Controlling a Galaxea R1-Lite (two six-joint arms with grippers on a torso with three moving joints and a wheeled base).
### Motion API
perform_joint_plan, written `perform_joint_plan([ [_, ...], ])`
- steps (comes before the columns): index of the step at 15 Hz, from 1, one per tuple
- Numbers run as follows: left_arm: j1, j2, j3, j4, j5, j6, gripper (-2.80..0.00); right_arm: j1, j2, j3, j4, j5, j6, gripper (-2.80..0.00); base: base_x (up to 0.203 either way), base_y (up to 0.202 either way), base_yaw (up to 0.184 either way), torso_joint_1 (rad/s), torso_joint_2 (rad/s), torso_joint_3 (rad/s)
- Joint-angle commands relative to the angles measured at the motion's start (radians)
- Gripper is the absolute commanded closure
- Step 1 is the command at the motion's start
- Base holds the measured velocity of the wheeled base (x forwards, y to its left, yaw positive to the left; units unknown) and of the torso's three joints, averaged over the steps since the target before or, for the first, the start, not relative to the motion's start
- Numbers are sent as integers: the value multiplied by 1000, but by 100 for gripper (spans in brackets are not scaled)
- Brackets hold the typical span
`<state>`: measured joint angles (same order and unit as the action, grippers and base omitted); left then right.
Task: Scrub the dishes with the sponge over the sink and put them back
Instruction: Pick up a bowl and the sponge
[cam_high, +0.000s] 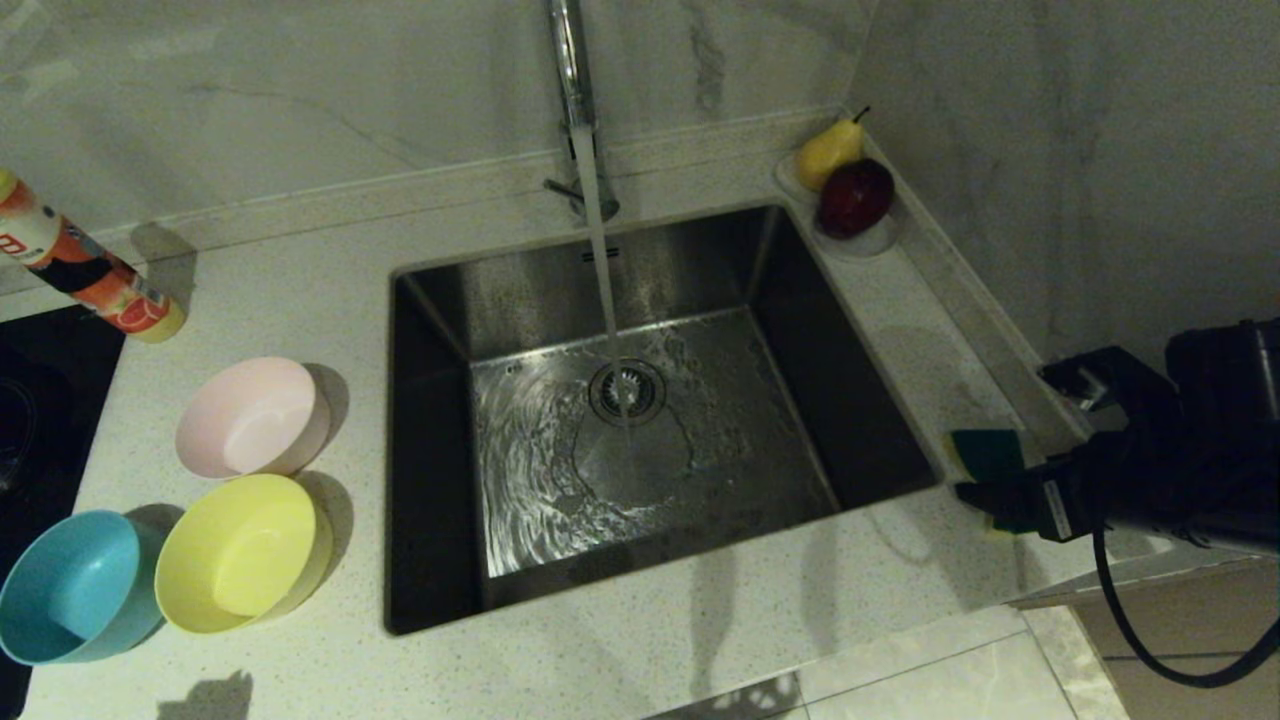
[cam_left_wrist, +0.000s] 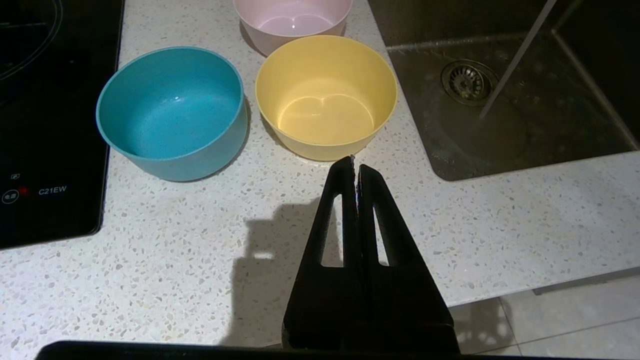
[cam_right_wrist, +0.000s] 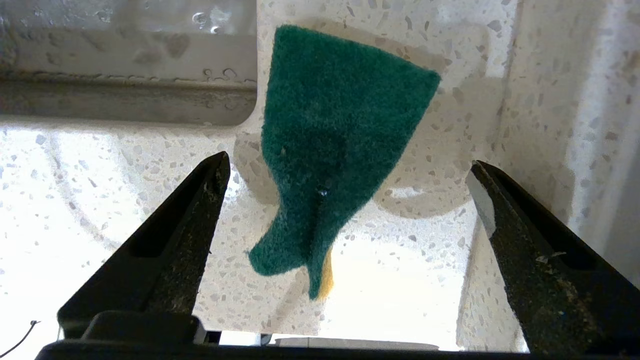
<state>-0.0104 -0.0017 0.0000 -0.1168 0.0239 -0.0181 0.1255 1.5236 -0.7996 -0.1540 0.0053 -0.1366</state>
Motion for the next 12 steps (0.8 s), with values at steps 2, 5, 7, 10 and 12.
perform_joint_plan([
  [2,0,0,40,-1,1,0,0,0,-8,0,-1,1,-1,-280,0,0,0,0,0,0],
  [5,0,0,40,-1,1,0,0,0,9,5,-1,2,3,-280,0,0,0,0,0,0],
  [7,0,0,40,-1,1,0,0,0,10,7,1,2,5,-280,0,0,0,0,0,0],
  [10,0,0,40,-1,1,0,0,0,19,6,-1,2,6,-280,0,0,0,0,0,0],
  [12,0,0,40,-1,1,0,0,1,29,0,-3,2,9,0,0,0,0,0,0,0],
])
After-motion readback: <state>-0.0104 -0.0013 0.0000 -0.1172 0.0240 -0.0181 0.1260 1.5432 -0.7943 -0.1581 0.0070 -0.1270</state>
